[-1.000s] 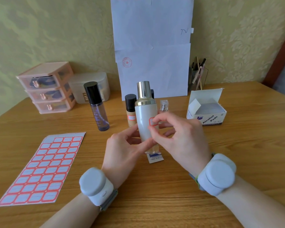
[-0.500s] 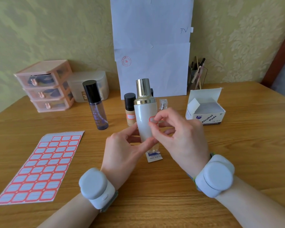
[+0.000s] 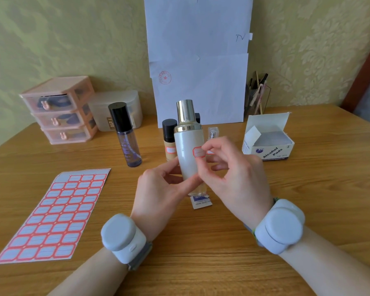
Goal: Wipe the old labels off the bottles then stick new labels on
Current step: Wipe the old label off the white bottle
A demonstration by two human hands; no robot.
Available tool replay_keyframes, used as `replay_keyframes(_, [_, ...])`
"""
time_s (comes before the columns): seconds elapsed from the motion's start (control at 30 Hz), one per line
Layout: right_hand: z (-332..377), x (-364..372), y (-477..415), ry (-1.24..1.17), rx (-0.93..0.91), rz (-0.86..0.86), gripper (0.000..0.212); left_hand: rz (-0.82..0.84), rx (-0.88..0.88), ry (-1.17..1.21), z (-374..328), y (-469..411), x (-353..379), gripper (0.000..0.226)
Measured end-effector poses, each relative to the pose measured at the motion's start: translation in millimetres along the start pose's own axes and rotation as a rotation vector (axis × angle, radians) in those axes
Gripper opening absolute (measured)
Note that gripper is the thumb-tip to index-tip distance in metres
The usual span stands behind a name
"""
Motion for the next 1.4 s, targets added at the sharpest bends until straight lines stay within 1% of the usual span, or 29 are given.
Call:
replay_keyframes(0.13, [-0.5,2.7,1.7,-0.041,0.038,0.047,0.029,0.003,-0.004,-0.015,0.4,0.7,-0.7,0.033])
replay_keyframes(0.3, [-2.9,2.0,0.4,-0.040,0.041,-0.013,0.019,0.007,0.007,-0.069,0.1,2.1,0.2,0.039])
replay_keyframes(0.43, [-1.2,3.8,3.4,0.020,0.002,0.002,0.016,0.003,0.030,-0.107,1.0,2.5,0.5,0.038])
replay_keyframes(0.53, [-2.4,3.5,1.6,0.063,-0.023,-0.022,0.008,0.011,0.018,-0.073,3.0,0.5,-0.4,0.039])
replay_keyframes(0.63, [-2.0,2.2,-0.1,0.023,-0.029,-0.020,0.011,0.020,-0.001,-0.047,4.5,-1.2,-1.7,0.040])
replay_keyframes(0.8, [1.0,4.4,3.2,0.000,0.028,0.052,0.029,0.017,-0.008,-0.050,5.9,-1.3,-1.0,0.034])
replay_keyframes(0.9, [-1.8,3.3,2.1,-0.024,0.029,0.020,0.023,0.003,0.016,-0.114,4.5,0.5,-0.9,0.040])
replay_keyframes(1.0, [-2.7,4.3,2.0,0.022,-0.002,-0.002,0.016,-0.011,0.034,-0.158,3.6,0.2,-0.3,0.039])
replay_keyframes(1.1, [-4.7,3.2,1.4,0.059,-0.031,-0.012,0.009,0.008,-0.001,-0.116,6.5,-0.2,-0.6,0.038])
replay_keyframes(1.17, [-4.5,3.3,1.6,0.028,-0.021,-0.007,0.012,0.027,-0.021,-0.077,8.7,-0.5,-0.7,0.036])
replay_keyframes(1.3, [-1.4,6.5,2.8,-0.039,0.035,0.054,0.024,0.016,-0.022,-0.028,8.8,-1.6,-1.5,0.036])
replay_keyframes(1.4, [-4.7,4.8,2.2,-0.036,0.030,0.051,0.019,0.030,-0.020,-0.048,9.1,-0.9,-0.6,0.039])
Point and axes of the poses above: each hand's wrist, its own y-axis away from the middle knuckle, its own x-axis out of the palm, z = x × y, the point moved 2 cm from there along -y, towards the middle knuckle, and after that the axes turned 2 degrees about z, right-handed, at the moved point
